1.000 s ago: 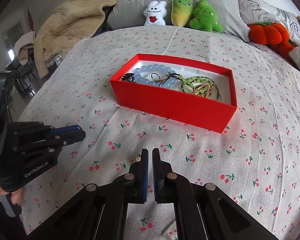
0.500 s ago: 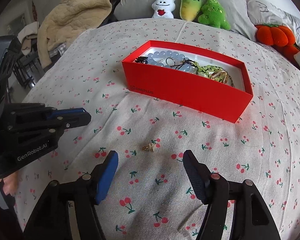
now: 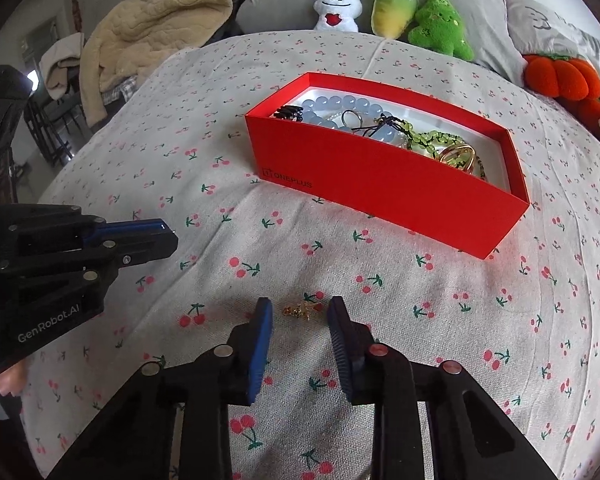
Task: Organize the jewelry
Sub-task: 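Grasp the last gold earring with the right tool while the left tool holds its earring, then carry both earrings over the red box and open both tools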
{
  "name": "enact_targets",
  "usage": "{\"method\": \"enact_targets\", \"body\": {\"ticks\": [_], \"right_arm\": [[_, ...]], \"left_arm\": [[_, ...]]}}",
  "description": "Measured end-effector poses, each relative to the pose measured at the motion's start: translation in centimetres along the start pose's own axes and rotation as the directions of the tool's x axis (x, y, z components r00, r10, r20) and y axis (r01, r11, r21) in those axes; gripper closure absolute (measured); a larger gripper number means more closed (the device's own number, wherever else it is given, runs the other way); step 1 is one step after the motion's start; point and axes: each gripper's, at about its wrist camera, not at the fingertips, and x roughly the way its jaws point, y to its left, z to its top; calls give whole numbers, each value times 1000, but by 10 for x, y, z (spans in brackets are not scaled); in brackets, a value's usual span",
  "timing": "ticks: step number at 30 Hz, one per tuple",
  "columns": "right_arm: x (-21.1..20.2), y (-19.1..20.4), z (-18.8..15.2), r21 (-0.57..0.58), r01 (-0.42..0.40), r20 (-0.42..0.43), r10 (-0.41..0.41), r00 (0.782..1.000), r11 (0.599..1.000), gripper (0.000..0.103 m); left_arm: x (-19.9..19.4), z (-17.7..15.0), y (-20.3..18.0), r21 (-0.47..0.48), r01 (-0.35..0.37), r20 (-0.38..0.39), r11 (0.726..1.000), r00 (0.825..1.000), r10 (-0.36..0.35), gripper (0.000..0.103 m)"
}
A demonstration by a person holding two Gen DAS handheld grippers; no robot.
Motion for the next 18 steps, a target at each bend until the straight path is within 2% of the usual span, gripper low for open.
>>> {"method": "enact_targets", "body": {"ticks": [1,4,18], "right_arm": [[-1,-1,0,2,-3,3,3,1000,1000,90],[-4,-5,1,8,-8,11,8,1000,1000,95],[-35,-15,11,59,-39,78,34,996,997,96]], "left_arm": [[0,0,0,-1,0,0,1000,1000,0,95],[0,0,0,-3,1,-1,1000,1000,-1,95],[-5,3,2,-7,8,12,1000,1000,-8,95]]}}
